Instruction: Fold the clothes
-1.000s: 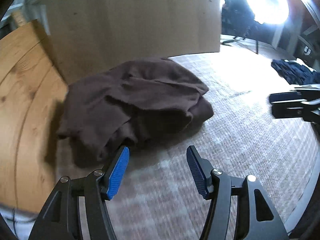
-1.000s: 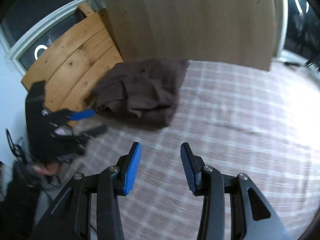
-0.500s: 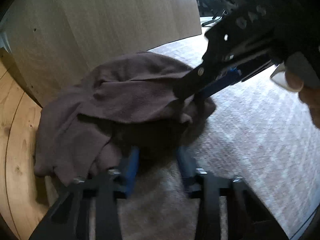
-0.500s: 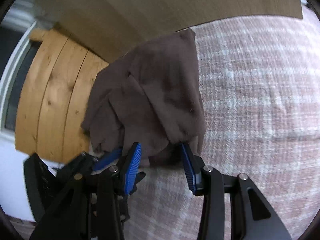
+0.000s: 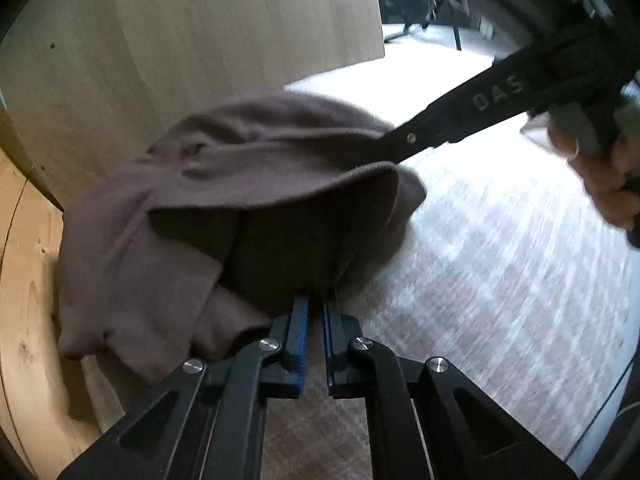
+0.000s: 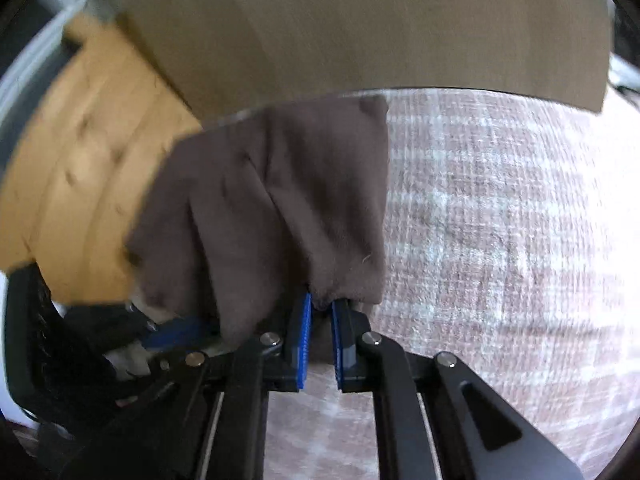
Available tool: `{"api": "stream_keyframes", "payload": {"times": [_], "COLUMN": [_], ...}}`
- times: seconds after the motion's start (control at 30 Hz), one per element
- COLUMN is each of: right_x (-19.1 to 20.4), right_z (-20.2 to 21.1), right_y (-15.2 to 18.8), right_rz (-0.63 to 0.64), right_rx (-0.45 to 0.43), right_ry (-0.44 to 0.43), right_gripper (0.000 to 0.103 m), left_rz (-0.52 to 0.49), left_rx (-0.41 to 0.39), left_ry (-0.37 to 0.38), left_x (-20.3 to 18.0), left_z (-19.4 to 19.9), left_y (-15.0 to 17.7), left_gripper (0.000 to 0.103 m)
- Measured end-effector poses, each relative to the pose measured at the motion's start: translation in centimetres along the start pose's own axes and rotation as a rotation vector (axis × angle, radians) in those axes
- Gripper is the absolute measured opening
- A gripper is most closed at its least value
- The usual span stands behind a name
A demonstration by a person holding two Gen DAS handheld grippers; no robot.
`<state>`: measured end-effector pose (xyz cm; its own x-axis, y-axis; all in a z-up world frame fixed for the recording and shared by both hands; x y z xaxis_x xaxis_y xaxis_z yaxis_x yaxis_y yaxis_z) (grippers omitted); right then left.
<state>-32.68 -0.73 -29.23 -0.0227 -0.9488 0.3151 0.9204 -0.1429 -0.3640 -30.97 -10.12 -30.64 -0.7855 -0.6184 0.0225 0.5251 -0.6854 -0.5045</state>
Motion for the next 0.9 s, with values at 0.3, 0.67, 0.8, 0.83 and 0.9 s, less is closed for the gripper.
{"api": "stream_keyframes", "payload": {"times": [0.3,0.67,0.8,0.83,0.9], "right_x": [1.7,1.7,-0.8,-1.5,-2.7], "right_z": [5.8,3.7,8.4,9.6,12.0], "right_y": [-0.3,6.0,8.4,9.1,10.3], "right_rz": [0.111,0.203,0.137,0.120,0.086], "right_rx": [-0.183,0.006,-0.071,-0.091,-0.129], "right_ry": [0.078,0.130,0.190,0.205,0.235], "right_gripper": [0.019,0.019,0.029,0.037,0.041], "left_rz": [0.105,0.444,0.537,0.544,0.545], "left_rx": [-0.040,-0.098,-0.102,-0.102,-0.099], "left_ry": [0.056,-0.025,-0.027,-0.036,-0.065], "left_x": [-0.8,2.0,1.3,0.9,0.4], "left_z": [5.0,10.4,11.7,12.1,12.2], "left_y": [1.8,5.2,6.8,6.9,6.9], "left_gripper": [0.017,0.052,0.062,0.063,0.068]}}
Point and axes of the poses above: each gripper's, at about its wrist camera, not at the fingertips, and z roughly against the way its jaws point, x to its left, y to its underside, the point moved 10 cm from there along -z, roughly the way its jaws point, and after that the axes turned 2 degrees about y, right-handed, at the moved point
